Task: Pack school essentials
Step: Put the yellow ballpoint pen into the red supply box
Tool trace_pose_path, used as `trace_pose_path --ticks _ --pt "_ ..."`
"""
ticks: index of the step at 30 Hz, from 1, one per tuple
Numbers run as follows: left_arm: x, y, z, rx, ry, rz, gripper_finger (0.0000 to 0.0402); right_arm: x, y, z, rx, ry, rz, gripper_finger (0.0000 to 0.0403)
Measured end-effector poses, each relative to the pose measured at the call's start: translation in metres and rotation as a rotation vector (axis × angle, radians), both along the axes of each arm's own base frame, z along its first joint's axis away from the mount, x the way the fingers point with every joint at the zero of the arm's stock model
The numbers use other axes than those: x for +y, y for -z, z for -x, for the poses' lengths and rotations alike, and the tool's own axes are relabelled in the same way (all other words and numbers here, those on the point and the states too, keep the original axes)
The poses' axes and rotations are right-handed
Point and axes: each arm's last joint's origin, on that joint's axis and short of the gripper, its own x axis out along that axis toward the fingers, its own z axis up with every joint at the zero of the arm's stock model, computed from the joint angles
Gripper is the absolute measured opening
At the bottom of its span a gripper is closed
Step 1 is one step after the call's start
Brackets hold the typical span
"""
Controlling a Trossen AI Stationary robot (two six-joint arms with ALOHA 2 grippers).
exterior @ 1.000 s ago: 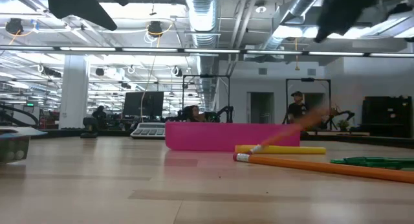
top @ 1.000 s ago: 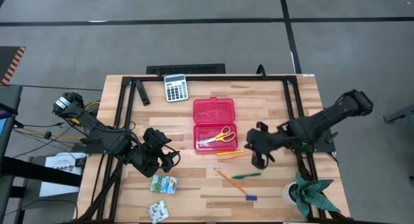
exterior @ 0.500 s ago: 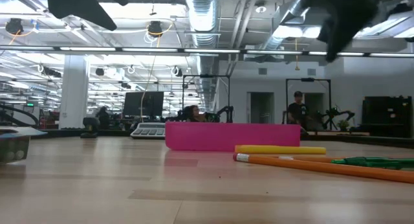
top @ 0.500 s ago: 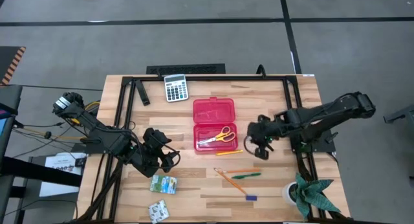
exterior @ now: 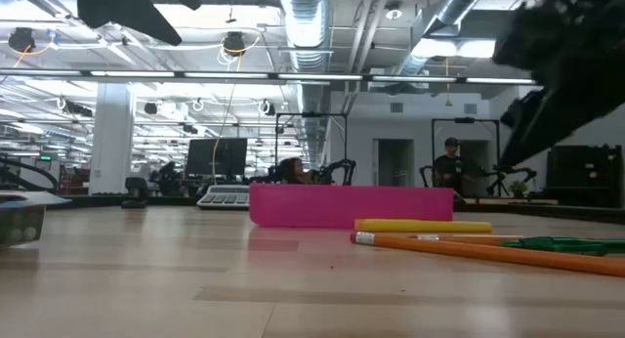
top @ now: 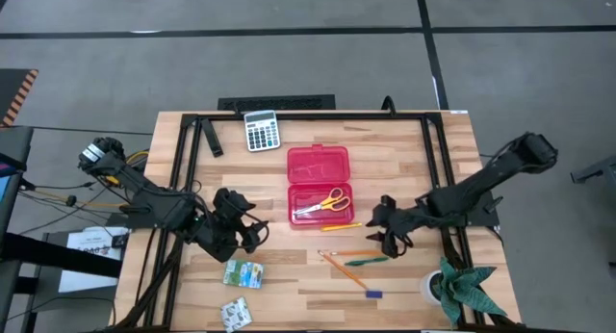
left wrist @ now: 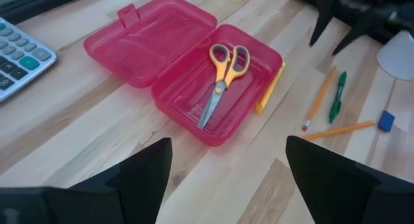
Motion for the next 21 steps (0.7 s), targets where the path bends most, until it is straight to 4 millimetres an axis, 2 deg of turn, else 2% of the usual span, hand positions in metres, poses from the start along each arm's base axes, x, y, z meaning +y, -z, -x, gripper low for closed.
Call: trace_pose_path --ticks 4,7,21 --pt "0.002 0.0 -0.001 -0.008 -0.023 0.015 0.0297 -0.007 0.013 -0.009 -0.004 -0.001 0.051 0.0187" --pt "0.002 0.0 -0.001 -0.007 -0.022 0.018 0.0297 -0.013 0.026 -0.009 0.045 -0.025 0.088 0.0186" --pt "0.002 0.0 -0.001 -0.02 -0.051 0.063 0.0297 -0.034 0.066 -0.016 -0.036 -0.076 0.115 0.0189"
